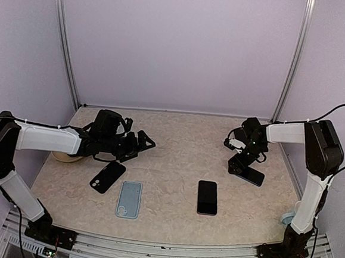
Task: Put the phone into the phone case
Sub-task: Move the phone to the center of the board.
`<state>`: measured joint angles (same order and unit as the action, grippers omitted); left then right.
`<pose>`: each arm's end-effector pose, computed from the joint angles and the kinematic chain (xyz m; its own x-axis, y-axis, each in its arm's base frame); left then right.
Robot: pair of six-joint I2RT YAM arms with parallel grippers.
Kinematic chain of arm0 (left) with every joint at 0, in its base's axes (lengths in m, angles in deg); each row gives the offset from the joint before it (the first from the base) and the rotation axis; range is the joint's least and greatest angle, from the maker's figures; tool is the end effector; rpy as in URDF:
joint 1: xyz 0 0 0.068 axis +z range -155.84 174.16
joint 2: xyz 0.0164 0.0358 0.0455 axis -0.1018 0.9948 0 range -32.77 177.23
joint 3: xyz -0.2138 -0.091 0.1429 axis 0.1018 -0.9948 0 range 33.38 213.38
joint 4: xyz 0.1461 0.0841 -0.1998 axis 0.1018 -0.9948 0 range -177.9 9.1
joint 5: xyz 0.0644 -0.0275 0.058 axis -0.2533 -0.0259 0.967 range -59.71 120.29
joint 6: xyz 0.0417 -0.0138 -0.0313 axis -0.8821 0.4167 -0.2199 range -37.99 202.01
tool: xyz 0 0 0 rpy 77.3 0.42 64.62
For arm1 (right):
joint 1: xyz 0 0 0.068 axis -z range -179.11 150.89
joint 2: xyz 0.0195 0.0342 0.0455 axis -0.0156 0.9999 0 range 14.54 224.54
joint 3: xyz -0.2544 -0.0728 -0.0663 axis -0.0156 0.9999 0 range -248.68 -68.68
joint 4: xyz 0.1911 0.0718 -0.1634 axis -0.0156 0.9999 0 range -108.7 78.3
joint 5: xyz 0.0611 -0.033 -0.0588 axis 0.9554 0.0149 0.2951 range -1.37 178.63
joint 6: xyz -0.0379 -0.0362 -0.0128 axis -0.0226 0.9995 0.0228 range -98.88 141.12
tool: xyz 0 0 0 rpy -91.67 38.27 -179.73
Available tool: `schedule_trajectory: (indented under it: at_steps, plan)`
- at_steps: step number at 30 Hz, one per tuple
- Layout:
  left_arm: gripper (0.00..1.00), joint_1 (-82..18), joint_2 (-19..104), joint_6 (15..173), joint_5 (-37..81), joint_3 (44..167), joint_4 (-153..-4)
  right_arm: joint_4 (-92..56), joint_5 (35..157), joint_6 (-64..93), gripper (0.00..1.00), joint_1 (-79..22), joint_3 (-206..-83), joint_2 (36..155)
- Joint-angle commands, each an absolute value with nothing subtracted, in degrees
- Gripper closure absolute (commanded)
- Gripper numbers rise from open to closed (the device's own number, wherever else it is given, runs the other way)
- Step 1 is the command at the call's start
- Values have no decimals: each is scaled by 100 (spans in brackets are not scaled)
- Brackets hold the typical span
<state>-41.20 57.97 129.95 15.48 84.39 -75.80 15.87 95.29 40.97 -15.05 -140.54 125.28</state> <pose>0.2716 -0.2038 0.2054 -0.8532 -0.2748 -0.4434 0.1455 0.6908 -0.7083 0.3576 0.1064 0.1484 -0.7634 -0.5689 -0.3057 -0.5996 0.8003 0.0079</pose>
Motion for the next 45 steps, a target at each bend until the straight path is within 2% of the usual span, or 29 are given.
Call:
schedule_trajectory:
  at_steps: [1,9,19,33,45]
  plan:
    - [1,-4135,5679,13022,1526,8393,-7563,1794,9782,4141,13,-1457,-13927,12917]
    - [1,-4118,5636,12998,1529,8408,-7598,1726,9970,4151,22,-1557,-13977,12909]
    - [1,-4126,5762,13059,1473,8351,-7466,1360,9943,4124,24,-2033,-14306,12988]
    - [1,-4102,5707,13065,1585,8275,-7472,1751,9938,4763,25,-2661,-16315,14075]
    - [1,-3895,5499,13263,1841,8019,-7647,1979,10264,5246,24,-3214,-17421,14782]
